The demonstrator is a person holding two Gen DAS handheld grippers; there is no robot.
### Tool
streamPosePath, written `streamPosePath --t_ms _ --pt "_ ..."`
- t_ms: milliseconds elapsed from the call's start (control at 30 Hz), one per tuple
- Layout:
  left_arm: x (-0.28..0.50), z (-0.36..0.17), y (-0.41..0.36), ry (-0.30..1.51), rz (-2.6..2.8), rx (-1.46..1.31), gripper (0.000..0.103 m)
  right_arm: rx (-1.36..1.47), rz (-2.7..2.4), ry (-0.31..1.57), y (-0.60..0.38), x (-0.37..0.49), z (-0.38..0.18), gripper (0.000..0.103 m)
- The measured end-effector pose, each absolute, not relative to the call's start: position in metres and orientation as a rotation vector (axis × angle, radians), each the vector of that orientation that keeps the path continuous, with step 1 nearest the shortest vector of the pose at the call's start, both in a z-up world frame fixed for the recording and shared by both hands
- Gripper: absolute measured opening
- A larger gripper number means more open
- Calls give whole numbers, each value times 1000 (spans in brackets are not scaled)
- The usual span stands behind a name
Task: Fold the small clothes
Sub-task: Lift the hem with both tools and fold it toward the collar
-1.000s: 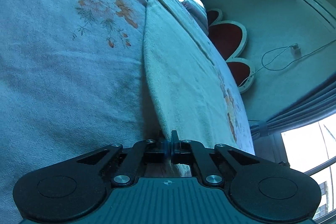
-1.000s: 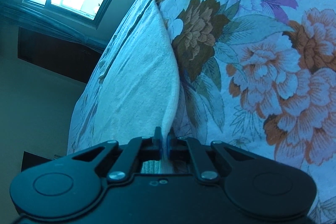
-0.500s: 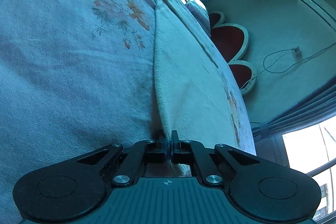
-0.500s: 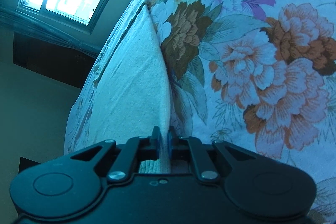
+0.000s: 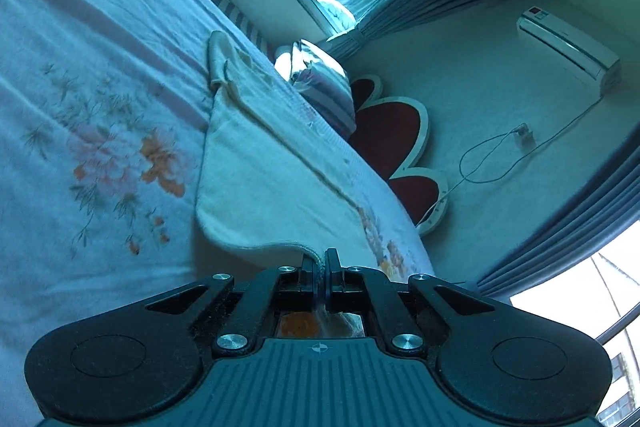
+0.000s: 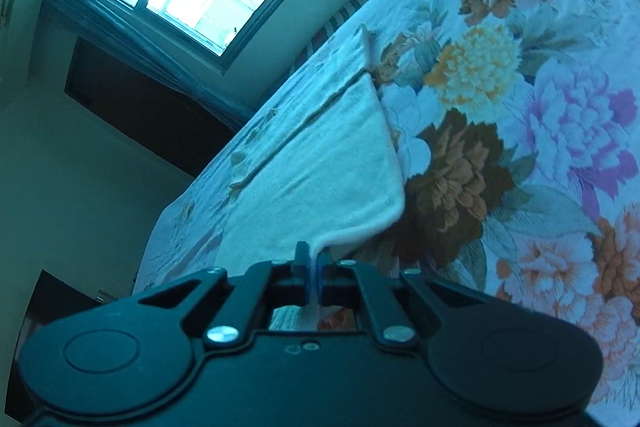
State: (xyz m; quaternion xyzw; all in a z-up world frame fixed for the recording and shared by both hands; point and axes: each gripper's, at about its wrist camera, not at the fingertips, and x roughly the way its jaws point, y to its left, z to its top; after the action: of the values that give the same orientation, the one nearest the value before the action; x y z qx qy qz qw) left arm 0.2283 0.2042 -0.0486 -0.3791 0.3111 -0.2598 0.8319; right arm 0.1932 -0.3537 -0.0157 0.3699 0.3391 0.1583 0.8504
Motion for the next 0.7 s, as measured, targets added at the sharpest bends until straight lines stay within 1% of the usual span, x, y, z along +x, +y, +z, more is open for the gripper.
streamPosePath --t_ms 133,333,533,700 --pt "271 -34 201 608 -563 -850 2 746 373 650 -355 236 18 4" --pt "340 -16 187 562 -542 -847 2 697 386 611 -362 305 42 4" --pt "413 -4 175 530 -525 -817 2 686 394 607 -370 386 37 4" --pt "474 -14 170 532 -475 -800 2 691 417 611 -374 458 26 4"
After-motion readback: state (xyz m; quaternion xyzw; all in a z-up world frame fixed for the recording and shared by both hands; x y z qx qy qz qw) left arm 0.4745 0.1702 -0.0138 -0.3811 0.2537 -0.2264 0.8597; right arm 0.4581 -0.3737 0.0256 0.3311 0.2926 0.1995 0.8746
